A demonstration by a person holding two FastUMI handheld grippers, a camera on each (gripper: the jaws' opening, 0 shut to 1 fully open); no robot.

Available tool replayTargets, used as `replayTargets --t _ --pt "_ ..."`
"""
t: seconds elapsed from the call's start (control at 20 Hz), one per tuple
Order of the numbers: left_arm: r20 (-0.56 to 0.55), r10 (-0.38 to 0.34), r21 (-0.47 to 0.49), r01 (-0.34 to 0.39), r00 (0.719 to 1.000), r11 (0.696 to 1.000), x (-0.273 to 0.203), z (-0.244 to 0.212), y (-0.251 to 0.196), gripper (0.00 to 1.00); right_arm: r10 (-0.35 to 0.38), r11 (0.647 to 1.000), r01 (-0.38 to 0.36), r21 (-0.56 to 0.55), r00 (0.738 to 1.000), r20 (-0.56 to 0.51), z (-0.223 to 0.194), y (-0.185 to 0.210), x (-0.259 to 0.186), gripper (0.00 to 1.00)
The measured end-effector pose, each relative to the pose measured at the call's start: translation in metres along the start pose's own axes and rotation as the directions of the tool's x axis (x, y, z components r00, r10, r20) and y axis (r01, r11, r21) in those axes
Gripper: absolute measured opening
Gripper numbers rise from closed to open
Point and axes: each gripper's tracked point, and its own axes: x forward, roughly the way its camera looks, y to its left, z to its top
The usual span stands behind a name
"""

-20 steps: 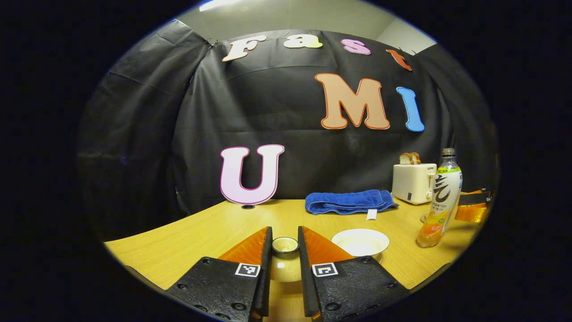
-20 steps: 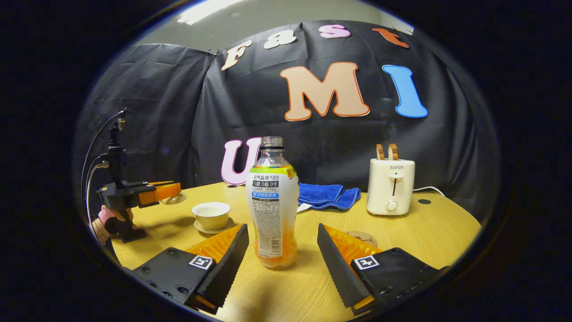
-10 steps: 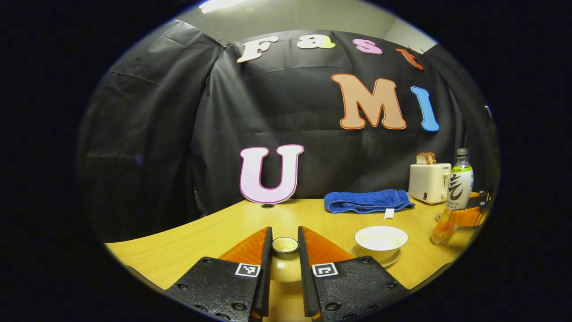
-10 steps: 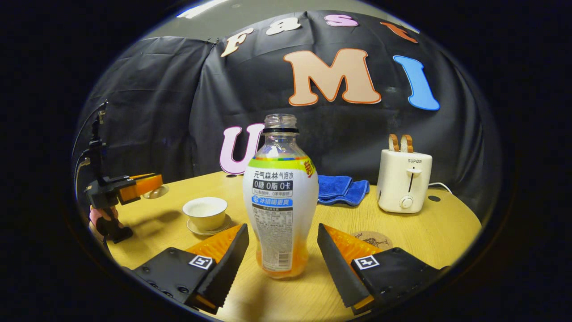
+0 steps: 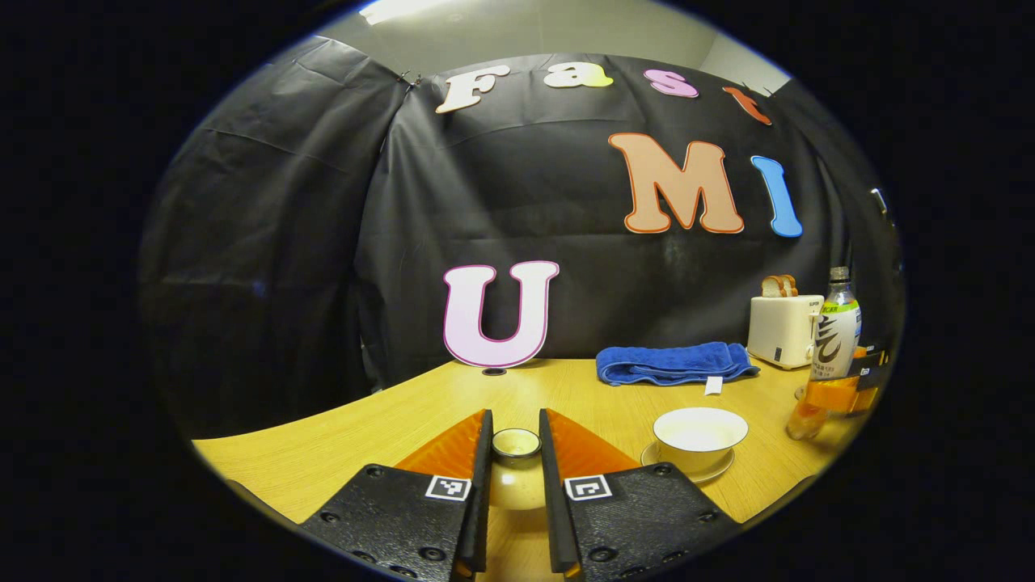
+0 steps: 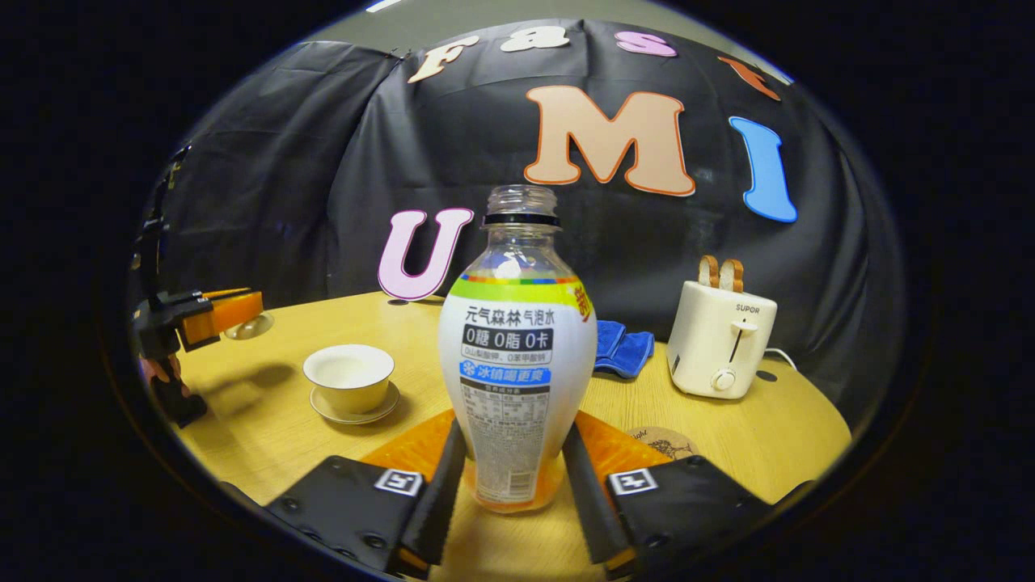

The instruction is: Open the teacup lid with one hand, grasp the water bottle and pour water into the teacup with the other hand; after pouring, place the water bottle on the coaster and then close the teacup lid.

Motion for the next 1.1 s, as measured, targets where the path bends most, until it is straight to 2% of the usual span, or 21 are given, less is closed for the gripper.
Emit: replayTargets --t 0.15,0.25,0.4,0.55,0.65,0.8,0.95,1.1 --pt "-0.001 0.001 0.0 -0.001 1.0 1.0 0.001 -0.001 0.001 0.28 -0.022 0.999 0.022 -0.039 1.0 -0.001 0.001 0.001 -0.001 0.65" --pt "-0.001 -0.002 -0.001 0.002 1.0 1.0 0.0 -0.002 0.0 0.28 -0.04 0.997 0.039 -0.064 0.999 -0.02 0.001 -0.002 -0.003 0.68" --pt "-0.002 -0.004 -0.001 0.004 1.0 1.0 0.0 -0.001 0.0 0.27 -0.051 0.994 0.051 -0.099 0.999 0.009 0.021 -0.007 -0.012 0.65" --pt "-0.002 -0.004 -0.001 0.004 1.0 1.0 0.0 -0.002 0.0 0.27 -0.1 0.974 0.108 -0.198 0.994 0.052 0.048 -0.023 -0.012 0.65" --pt "-0.002 -0.008 -0.002 0.008 1.0 1.0 0.0 -0.002 -0.001 0.27 -0.152 0.933 0.172 -0.315 0.984 0.088 0.064 -0.037 -0.013 0.66" --pt "-0.003 -0.009 -0.003 0.009 1.0 1.0 0.0 -0.002 -0.001 0.28 -0.216 0.844 0.246 -0.477 0.969 0.118 0.075 -0.051 -0.011 0.65" --pt "-0.003 -0.008 -0.003 0.008 1.0 1.0 0.0 -0.002 0.0 0.28 -0.252 0.766 0.281 -0.578 0.959 0.132 0.074 -0.052 -0.005 0.65" --pt "-0.003 -0.007 -0.003 0.007 1.0 1.0 0.001 -0.002 -0.001 0.28 -0.26 0.692 0.284 -0.663 0.956 0.138 0.066 -0.046 0.002 0.65"
